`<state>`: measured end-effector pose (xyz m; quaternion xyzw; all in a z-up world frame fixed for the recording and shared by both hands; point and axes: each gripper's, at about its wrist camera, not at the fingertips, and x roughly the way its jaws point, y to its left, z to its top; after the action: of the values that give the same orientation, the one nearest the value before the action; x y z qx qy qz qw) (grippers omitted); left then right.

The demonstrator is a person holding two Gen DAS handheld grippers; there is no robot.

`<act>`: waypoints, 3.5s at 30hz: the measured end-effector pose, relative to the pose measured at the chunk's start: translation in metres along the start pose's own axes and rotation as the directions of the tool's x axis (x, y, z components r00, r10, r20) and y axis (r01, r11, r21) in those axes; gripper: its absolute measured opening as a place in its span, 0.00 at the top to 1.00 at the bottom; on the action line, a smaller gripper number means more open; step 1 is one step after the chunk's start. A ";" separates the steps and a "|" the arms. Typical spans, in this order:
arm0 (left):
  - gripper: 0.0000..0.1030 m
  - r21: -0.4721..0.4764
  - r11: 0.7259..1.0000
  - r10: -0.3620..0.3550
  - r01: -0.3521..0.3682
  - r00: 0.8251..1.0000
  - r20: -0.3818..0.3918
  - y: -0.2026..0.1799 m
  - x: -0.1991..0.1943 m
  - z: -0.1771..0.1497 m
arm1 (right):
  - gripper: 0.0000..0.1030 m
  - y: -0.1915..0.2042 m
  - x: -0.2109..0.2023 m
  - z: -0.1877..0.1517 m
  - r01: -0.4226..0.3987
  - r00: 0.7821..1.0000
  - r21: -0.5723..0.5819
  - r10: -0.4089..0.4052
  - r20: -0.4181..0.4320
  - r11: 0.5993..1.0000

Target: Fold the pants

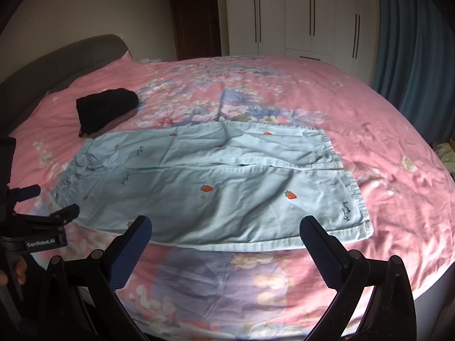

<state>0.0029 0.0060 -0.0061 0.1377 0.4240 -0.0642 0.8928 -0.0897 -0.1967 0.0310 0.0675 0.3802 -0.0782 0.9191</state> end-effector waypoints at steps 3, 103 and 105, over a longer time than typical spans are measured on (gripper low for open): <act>0.00 0.002 1.000 0.002 -0.002 1.000 -0.007 -0.001 0.000 0.000 | 0.00 0.000 0.000 0.000 -0.001 1.000 0.000 0.001 0.008 1.000; 0.30 -0.320 0.945 -0.104 0.070 0.990 -0.091 0.100 0.118 -0.031 | 0.92 -0.209 0.055 -0.105 -0.001 0.997 0.656 -0.054 0.063 0.754; 0.30 -0.293 0.954 -0.095 0.064 0.991 -0.094 0.097 0.119 -0.033 | 0.92 -0.216 0.072 -0.111 0.032 0.999 0.670 -0.049 0.007 0.742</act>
<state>0.0764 0.1086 -0.0995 -0.0084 0.4811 -0.0301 0.8761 -0.1580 -0.3942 -0.1118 0.3836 0.3170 -0.2302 0.8363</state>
